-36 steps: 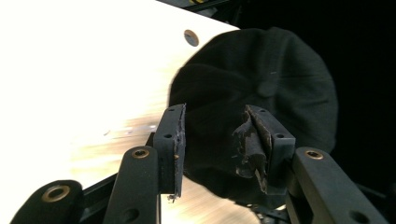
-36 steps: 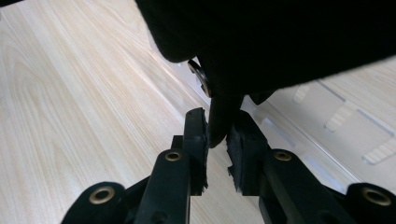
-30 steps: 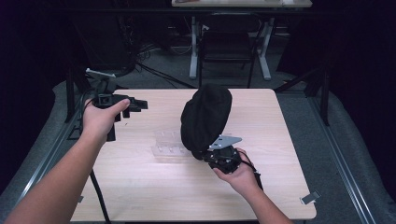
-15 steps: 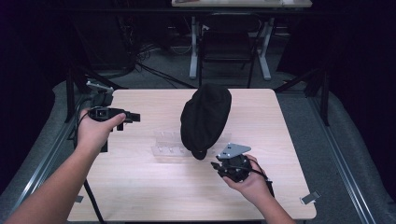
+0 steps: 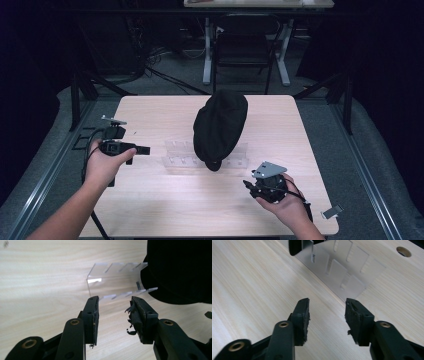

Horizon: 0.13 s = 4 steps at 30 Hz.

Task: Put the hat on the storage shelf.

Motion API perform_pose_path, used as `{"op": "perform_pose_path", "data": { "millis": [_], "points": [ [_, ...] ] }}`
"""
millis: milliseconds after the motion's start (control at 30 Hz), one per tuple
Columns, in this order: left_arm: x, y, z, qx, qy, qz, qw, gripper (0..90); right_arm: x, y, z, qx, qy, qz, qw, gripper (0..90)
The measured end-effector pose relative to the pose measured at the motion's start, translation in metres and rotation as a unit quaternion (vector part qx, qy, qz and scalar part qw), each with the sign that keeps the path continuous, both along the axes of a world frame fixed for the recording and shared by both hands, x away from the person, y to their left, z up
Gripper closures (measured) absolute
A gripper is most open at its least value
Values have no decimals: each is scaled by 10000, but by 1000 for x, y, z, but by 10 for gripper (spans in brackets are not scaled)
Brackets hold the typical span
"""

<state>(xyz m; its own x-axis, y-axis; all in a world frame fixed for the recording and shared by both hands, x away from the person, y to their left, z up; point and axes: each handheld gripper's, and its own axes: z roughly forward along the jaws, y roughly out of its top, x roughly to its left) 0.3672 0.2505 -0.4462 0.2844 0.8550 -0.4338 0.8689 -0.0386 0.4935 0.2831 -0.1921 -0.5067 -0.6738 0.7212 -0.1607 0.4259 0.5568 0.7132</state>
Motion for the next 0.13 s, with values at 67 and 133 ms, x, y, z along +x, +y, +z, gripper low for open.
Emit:
{"op": "perform_pose_path", "data": {
  "millis": [67, 133],
  "points": [
    [-4, 5, -9, -267, -16, 52, 9996, 582, 2, -4, 1, 52, -24, -61, 10000, 503],
    [-9, 10, -18, -663, -77, 132, 9977, 566, 4, -9, 5, 179, -69, -134, 9997, 495]
  ]
}}
